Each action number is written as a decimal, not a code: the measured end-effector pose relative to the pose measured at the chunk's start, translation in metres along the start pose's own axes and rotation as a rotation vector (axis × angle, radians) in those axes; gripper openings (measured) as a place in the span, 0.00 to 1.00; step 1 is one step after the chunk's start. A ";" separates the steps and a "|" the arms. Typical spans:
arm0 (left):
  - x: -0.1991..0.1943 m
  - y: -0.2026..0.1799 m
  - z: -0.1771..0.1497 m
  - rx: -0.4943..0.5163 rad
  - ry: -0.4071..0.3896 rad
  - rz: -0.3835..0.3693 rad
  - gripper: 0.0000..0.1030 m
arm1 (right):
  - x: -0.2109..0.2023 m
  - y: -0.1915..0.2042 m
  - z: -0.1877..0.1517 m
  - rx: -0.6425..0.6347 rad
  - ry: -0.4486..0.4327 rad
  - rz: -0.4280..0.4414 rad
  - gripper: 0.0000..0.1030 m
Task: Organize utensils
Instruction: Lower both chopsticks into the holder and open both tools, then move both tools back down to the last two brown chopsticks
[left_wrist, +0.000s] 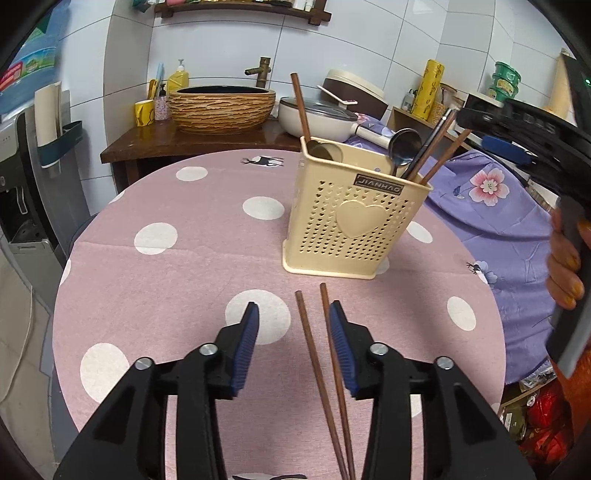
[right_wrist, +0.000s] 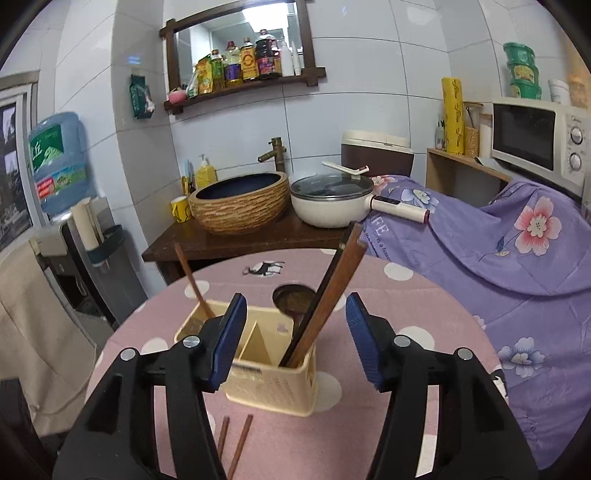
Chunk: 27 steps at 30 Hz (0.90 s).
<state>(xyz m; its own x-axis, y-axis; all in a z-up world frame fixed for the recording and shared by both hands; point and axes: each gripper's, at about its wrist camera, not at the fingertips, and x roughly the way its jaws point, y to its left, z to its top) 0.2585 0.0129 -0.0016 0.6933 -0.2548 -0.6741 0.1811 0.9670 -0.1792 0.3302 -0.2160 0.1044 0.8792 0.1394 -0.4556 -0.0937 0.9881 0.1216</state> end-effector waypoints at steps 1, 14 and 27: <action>0.002 0.003 -0.002 -0.003 0.003 0.009 0.44 | -0.004 0.001 -0.004 -0.001 0.004 0.010 0.55; 0.025 0.034 -0.024 -0.026 0.070 0.092 0.50 | 0.073 0.031 -0.131 0.036 0.485 0.106 0.42; 0.031 0.048 -0.032 -0.048 0.092 0.095 0.50 | 0.125 0.069 -0.158 0.007 0.571 -0.007 0.30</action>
<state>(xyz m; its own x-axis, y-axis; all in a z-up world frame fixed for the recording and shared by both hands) 0.2661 0.0513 -0.0538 0.6384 -0.1638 -0.7521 0.0825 0.9860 -0.1447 0.3598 -0.1197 -0.0838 0.4873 0.1472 -0.8608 -0.0837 0.9890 0.1218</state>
